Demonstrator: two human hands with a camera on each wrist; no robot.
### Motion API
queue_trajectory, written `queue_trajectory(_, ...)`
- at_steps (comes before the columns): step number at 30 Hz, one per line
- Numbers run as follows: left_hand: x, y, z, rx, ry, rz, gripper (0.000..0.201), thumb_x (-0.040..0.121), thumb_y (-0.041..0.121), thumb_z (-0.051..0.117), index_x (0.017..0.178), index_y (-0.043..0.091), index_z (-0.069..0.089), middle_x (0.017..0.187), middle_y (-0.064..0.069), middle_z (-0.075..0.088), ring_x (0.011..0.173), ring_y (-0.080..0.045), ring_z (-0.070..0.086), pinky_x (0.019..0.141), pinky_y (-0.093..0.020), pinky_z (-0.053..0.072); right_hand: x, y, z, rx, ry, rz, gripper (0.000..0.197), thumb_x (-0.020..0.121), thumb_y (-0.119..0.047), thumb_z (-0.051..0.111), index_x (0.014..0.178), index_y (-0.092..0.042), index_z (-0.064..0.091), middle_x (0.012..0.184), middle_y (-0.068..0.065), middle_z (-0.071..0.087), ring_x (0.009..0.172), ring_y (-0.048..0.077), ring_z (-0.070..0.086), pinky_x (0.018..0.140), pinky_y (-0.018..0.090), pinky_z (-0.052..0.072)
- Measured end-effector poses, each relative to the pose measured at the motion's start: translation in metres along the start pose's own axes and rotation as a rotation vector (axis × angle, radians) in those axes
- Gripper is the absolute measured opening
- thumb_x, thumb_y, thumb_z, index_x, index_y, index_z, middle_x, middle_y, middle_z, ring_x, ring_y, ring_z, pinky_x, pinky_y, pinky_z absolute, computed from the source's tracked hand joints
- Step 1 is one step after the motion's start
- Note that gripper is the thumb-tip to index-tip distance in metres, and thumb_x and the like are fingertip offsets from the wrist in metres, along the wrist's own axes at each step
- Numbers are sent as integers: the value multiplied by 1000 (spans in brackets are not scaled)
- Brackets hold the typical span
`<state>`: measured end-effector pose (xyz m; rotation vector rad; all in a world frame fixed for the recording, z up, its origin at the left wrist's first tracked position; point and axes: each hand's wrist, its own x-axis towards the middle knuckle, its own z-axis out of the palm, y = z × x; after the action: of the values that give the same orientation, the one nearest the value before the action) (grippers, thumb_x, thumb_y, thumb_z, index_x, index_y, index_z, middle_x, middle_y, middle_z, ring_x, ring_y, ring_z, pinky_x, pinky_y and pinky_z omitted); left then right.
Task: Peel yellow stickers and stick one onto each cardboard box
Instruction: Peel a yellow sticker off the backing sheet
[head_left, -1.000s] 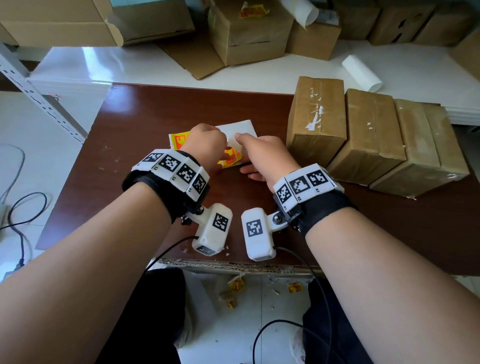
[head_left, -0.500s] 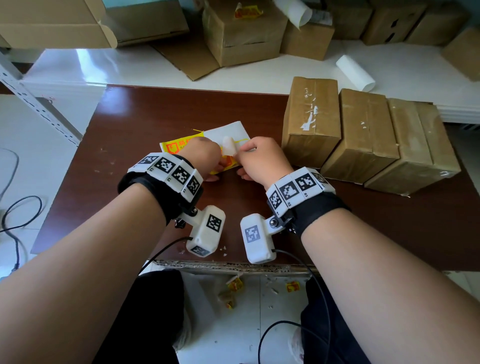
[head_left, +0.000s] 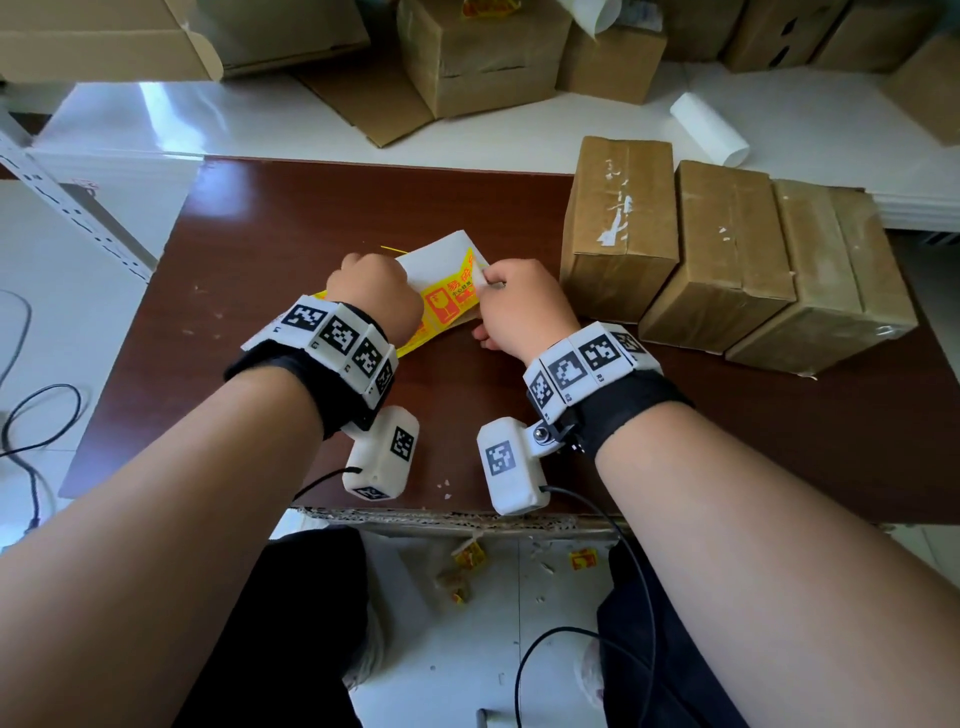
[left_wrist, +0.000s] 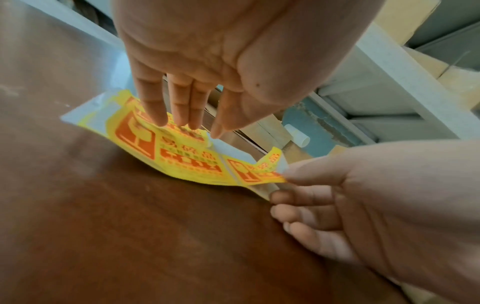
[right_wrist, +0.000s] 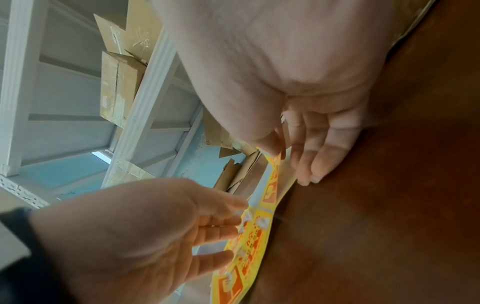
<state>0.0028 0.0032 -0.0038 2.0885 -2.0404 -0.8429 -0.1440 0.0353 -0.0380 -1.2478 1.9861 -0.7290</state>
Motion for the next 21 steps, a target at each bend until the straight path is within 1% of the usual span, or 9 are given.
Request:
queue_trajectory(2,0,-5,4,129,-18,41,44,96,7,51,136,16,67,143,-20,47,132,-45,46,101,-46,43,0,-3,-2,-3,-18,11,31,102,-18,45,109,-8,74,98,15,76,90,40,77,83,60,65)
queue_trajectory(4,-1,-8,9,231,-29,97,53,98,11,53,147,31,58,144,-17,41,135,-42,39,106,-48,41,-4,-7,-4,6,-32,16,33,103,-22,42,112,-11,72,103,8,72,92,37,78,83,56,67)
queue_trajectory(7,-2,-11,15,324,-30,119,60,99,23,59,153,47,46,145,-12,37,138,-39,35,110,-55,41,-11,-11,-6,2,-35,-16,32,102,-28,45,109,-13,72,106,7,75,100,36,78,89,55,66)
queue_trajectory(8,-2,-11,16,339,-31,121,62,99,25,59,154,50,43,146,-11,37,139,-38,35,112,-56,41,-14,-13,-8,0,-41,-32,27,102,-26,46,103,-16,71,108,9,77,102,36,77,91,54,65)
queue_trajectory(10,-3,-11,18,351,-26,134,63,100,27,57,155,51,39,148,-11,35,141,-38,33,114,-56,38,-16,-14,-10,-12,-40,-65,24,103,-21,47,85,-25,63,102,10,78,100,34,77,92,53,64)
queue_trajectory(12,-3,-11,20,360,-21,149,63,100,26,56,156,50,39,149,-11,35,142,-38,32,115,-55,36,-16,-14,-11,-17,-22,-81,31,102,-19,47,73,-22,57,91,11,76,92,34,76,87,55,64)
queue_trajectory(16,-3,-12,22,373,-7,149,61,100,25,55,155,48,41,149,-11,35,141,-38,33,115,-56,35,-17,-15,-9,-38,-33,-93,28,98,-21,47,72,-15,55,89,20,75,86,38,75,80,58,64)
queue_trajectory(19,-4,-12,23,362,8,140,57,100,26,57,153,42,45,148,-12,35,140,-40,33,114,-58,37,-16,-15,-9,-80,-69,-120,31,102,-21,47,73,-14,54,88,17,75,85,36,73,75,44,61)
queue_trajectory(21,-2,-13,23,355,6,132,58,99,25,59,154,39,45,149,-13,35,140,-40,33,112,-57,38,-16,-16,-10,-96,-82,-141,32,104,-22,47,74,-13,55,89,15,75,86,35,70,66,36,50)
